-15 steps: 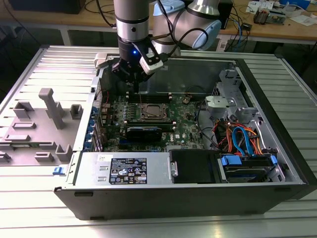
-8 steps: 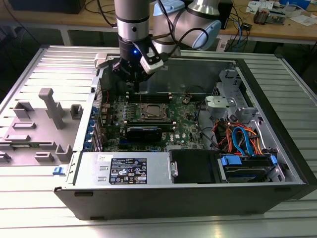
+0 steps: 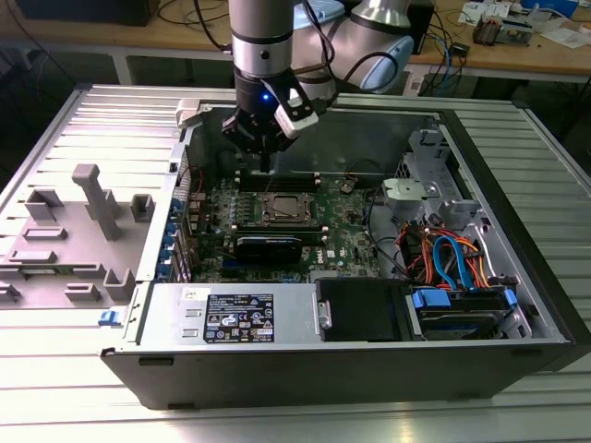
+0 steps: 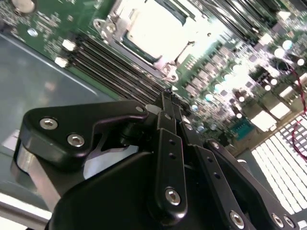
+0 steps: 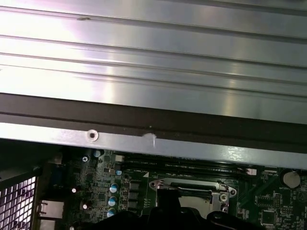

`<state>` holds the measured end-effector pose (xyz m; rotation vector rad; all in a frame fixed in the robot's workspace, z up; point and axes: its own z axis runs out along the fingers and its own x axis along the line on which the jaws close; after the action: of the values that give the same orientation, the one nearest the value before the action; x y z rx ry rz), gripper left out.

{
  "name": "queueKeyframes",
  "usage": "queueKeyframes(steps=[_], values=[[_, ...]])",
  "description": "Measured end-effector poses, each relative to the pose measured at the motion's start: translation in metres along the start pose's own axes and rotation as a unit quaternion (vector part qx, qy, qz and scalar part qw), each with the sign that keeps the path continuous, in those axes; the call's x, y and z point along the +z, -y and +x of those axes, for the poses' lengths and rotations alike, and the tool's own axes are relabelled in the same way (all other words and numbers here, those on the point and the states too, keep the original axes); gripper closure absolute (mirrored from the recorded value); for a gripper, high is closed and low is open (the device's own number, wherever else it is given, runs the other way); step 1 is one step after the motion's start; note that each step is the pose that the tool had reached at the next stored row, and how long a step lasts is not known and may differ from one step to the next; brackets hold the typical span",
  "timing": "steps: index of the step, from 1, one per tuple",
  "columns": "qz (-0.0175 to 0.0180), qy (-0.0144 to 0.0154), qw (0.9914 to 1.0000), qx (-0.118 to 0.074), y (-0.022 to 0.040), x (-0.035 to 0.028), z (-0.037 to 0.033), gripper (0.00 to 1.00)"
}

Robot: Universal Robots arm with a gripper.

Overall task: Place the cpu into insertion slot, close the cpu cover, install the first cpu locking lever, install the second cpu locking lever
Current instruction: 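Install the first cpu locking lever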

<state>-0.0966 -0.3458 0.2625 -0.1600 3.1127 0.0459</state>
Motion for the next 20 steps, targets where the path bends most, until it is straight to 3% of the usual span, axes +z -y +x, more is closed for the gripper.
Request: queueKeyframes(steps=[3,5,7,10,14,17,20], values=[[0.0000,0.0002,1.00000,0.001,0.0009,0.0042,-0.0074,0.89],[-0.0006,0.0005,1.00000,0.001,0.0010,0.0060,-0.0084,0.89],[-0.0039,0.0010,0.99999,0.001,0.0011,0.0071,-0.0090,0.89],[-0.0035,0.0014,0.99996,0.008,0.0012,0.0094,-0.0133,0.89],[-0.0031,0.0018,0.99973,0.023,0.0015,0.0125,-0.0149,0.89],[-0.0030,0.0024,0.99971,0.024,0.0016,0.0167,-0.0150,0.89],[-0.0029,0.0023,0.99971,0.024,0.0016,0.0169,-0.0150,0.89]])
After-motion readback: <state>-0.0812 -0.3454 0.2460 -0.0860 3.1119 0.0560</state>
